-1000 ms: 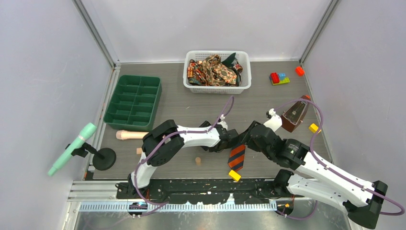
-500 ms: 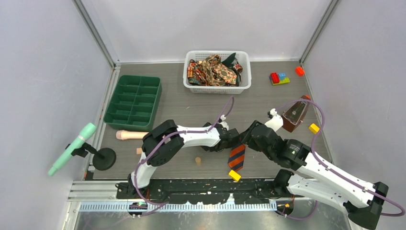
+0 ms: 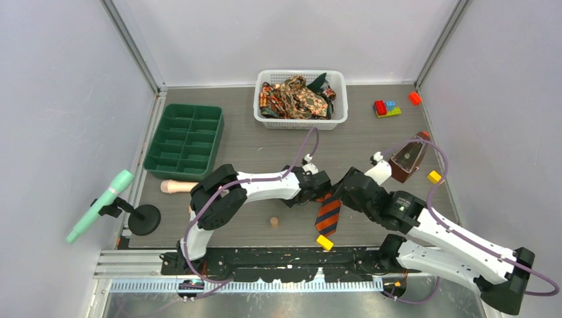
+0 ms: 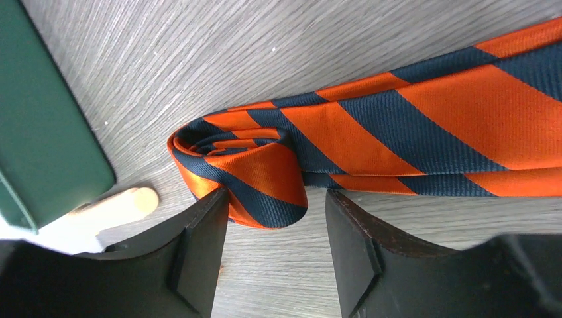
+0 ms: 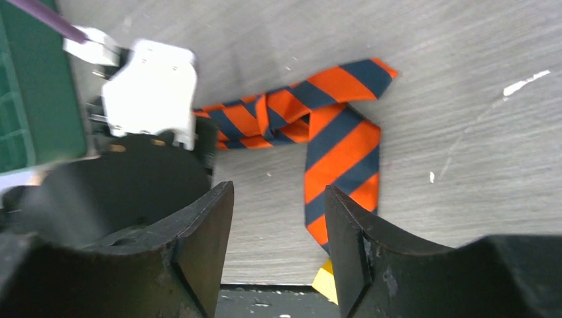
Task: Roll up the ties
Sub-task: Roll the tie at the center of the board.
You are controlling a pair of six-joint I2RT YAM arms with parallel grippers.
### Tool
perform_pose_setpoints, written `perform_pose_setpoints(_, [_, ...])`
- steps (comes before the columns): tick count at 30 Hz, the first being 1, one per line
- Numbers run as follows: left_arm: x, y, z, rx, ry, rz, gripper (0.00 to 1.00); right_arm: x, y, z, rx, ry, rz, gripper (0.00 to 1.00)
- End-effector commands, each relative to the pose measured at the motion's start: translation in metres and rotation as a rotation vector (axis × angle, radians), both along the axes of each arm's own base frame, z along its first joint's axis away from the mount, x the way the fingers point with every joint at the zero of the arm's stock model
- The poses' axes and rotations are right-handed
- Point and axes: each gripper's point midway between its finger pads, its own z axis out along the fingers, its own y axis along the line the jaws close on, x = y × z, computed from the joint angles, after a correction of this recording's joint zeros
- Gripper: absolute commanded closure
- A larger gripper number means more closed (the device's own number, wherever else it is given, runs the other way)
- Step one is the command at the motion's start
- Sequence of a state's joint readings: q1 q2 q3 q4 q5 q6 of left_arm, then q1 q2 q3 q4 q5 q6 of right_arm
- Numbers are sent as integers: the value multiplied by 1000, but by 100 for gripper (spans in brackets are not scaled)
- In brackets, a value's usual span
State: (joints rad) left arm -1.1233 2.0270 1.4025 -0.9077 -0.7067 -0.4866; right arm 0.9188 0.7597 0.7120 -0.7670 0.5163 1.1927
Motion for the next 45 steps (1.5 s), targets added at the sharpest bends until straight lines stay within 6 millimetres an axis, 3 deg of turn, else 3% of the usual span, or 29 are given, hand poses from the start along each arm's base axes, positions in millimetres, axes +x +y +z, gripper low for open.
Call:
perform_pose_setpoints(1, [5,-32,11,-200,-21,6,42,-7,1,-14,-34,106,-34,42])
perform_pose_setpoints(6, [5,-34,13,-223,-18,5,43,-19,19,-44,-54,226,39,53])
perform_pose_setpoints(12, [5,-32,5,-215,-9,8,50,-18,59,-46,109,211,149,74])
perform_pose_setpoints(20, [5,-28,-3,-209,-2,24,52,-14,66,-76,90,263,107,98])
perform_pose_setpoints(28, [8,-24,-9,-207,10,40,53,-8,81,-103,169,254,102,100])
perform_pose_setpoints(38, [6,-24,-14,-204,21,43,53,-15,48,-137,29,322,-19,100])
perform_pose_setpoints(41, [7,-23,-15,-201,21,43,53,-17,32,-134,-45,334,-55,100])
perform_pose_setpoints(45, [6,-23,-16,-198,22,42,54,-12,5,-114,-152,287,-118,100])
